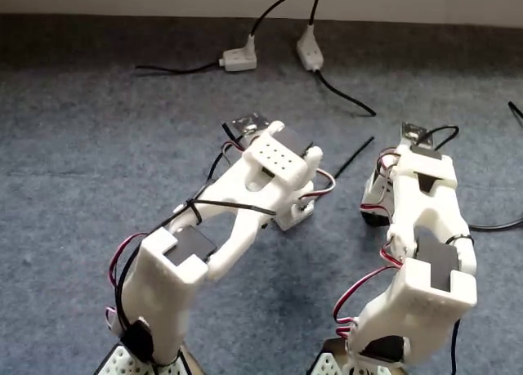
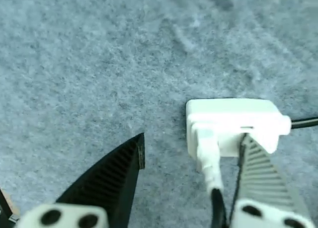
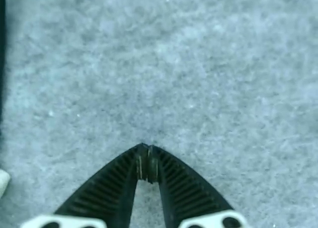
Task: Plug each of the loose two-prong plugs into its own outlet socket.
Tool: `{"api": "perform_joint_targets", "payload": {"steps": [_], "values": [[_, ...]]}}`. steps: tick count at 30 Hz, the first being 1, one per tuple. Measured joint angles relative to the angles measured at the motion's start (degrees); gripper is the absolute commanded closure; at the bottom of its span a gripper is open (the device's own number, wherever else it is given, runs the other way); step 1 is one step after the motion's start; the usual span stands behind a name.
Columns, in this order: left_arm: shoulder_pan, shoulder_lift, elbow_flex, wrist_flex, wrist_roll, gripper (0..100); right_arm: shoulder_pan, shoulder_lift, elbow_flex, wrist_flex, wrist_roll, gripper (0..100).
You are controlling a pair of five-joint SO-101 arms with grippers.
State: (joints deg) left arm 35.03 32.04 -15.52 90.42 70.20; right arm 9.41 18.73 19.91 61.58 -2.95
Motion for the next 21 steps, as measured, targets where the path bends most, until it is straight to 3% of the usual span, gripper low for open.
{"api": "perform_joint_targets", "payload": {"steps": [13,21], "values": [[0.7,1.0,-8.8,9.0,-1.0,55,0.0,0.0,0.0,0.0,-0.1,98.9],[-0.7,-2.5,-9.7,9.5,-15.8,55,0.0,0.0,0.0,0.0,-0.1,98.9]]}}
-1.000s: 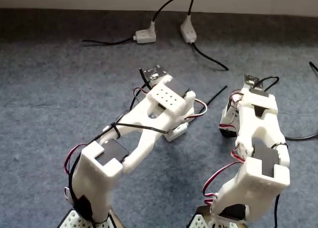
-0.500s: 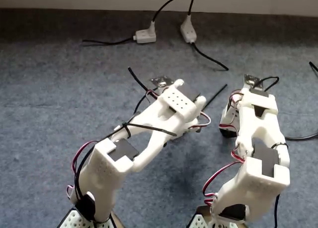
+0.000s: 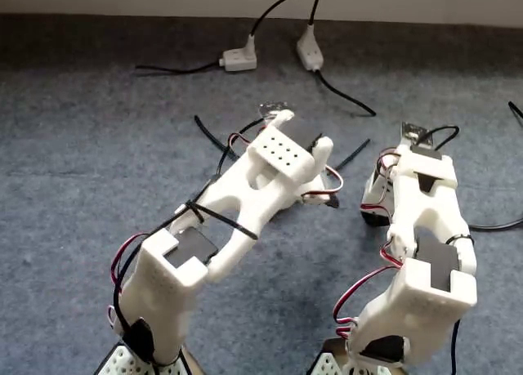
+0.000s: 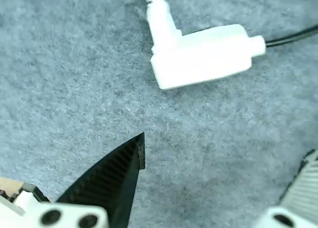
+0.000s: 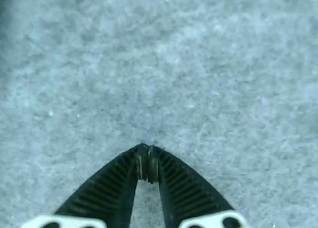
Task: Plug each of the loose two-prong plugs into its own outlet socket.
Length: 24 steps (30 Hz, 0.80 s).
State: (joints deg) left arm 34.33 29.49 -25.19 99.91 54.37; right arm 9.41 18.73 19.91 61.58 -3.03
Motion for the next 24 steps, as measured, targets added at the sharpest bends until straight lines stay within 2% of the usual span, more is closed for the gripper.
{"api": "perform_joint_targets", "payload": {"steps": [5,10,15,21,24], "values": [[-3.9,-6.8,0.0,0.1,-13.9,55,0.0,0.0,0.0,0.0,0.0,98.9],[-8.8,-10.7,0.0,0.0,-33.8,55,0.0,0.0,0.0,0.0,0.0,98.9],[-8.9,-11.8,0.0,-0.2,-57.6,55,0.0,0.0,0.0,0.0,0.0,98.9],[-9.1,-8.3,-0.4,-0.9,-75.7,55,0.0,0.0,0.0,0.0,0.0,98.9],[-9.0,-4.8,-0.4,-3.7,-86.9,55,0.0,0.0,0.0,0.0,0.0,98.9]]}}
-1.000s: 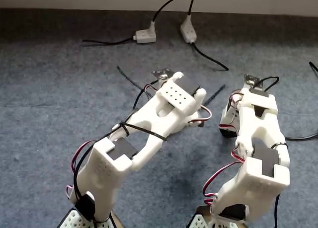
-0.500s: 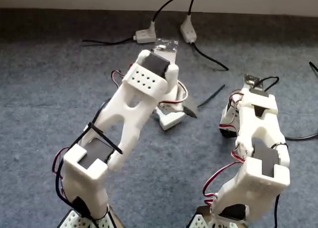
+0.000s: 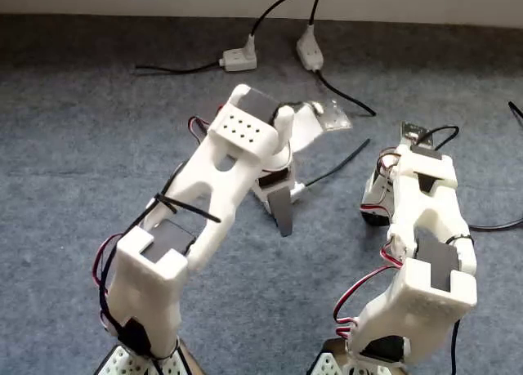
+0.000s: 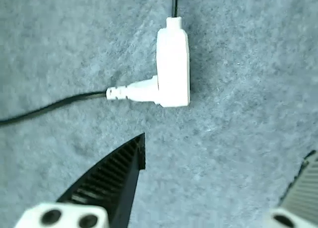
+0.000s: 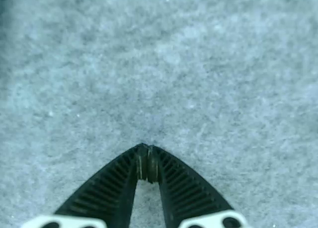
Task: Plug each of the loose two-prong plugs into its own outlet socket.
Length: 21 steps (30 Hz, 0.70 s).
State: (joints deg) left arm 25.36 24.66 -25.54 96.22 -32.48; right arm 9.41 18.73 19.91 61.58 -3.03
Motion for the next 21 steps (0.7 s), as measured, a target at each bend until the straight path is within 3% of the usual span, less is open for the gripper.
{"api": "perform_joint_targets", "payload": {"steps": [5,14,21], "values": [[-0.2,6.2,0.0,-8.7,-11.1,55,0.0,0.0,0.0,0.0,0.0,98.9],[0.2,12.6,0.0,-18.2,-12.9,57,0.0,0.0,0.0,0.0,0.0,98.9],[0.0,18.0,0.0,-23.0,-12.8,85,0.0,0.0,0.0,0.0,0.0,98.9]]}}
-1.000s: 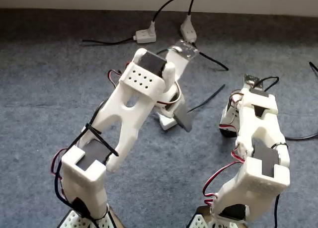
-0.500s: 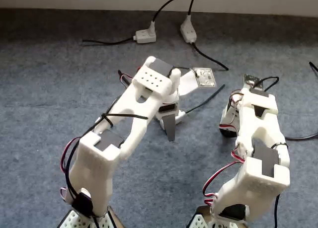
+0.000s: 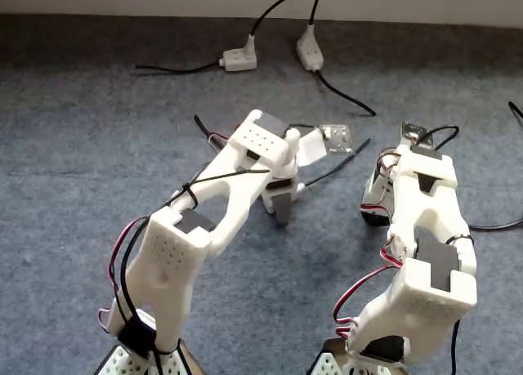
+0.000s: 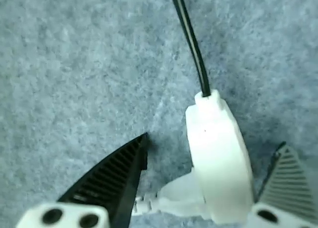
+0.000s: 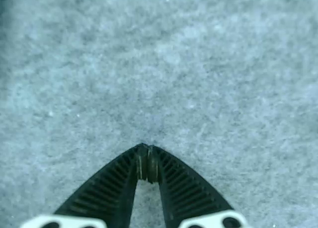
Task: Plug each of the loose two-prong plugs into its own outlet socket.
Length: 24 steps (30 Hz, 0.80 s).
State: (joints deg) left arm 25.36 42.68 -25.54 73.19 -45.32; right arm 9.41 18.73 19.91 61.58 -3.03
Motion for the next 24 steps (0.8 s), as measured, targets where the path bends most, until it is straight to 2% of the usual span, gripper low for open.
{"api": "perform_joint_targets", "payload": {"steps": [5,13,18,21,24], "values": [[0.5,-0.4,-1.0,-1.5,-0.2,91,0.0,0.0,0.0,0.0,0.0,98.9],[-0.6,-0.4,-10.6,-3.5,-0.5,92,0.0,0.0,0.0,0.0,0.0,98.9],[-2.5,-0.4,-14.3,-4.4,-5.9,92,0.0,0.0,0.0,0.0,0.0,98.9],[-4.7,-0.4,-14.6,-8.4,-8.7,92,0.0,0.0,0.0,0.0,0.0,98.9],[-7.9,-0.4,-14.6,-16.1,-10.2,92,0.0,0.0,0.0,0.0,0.0,98.9]]}}
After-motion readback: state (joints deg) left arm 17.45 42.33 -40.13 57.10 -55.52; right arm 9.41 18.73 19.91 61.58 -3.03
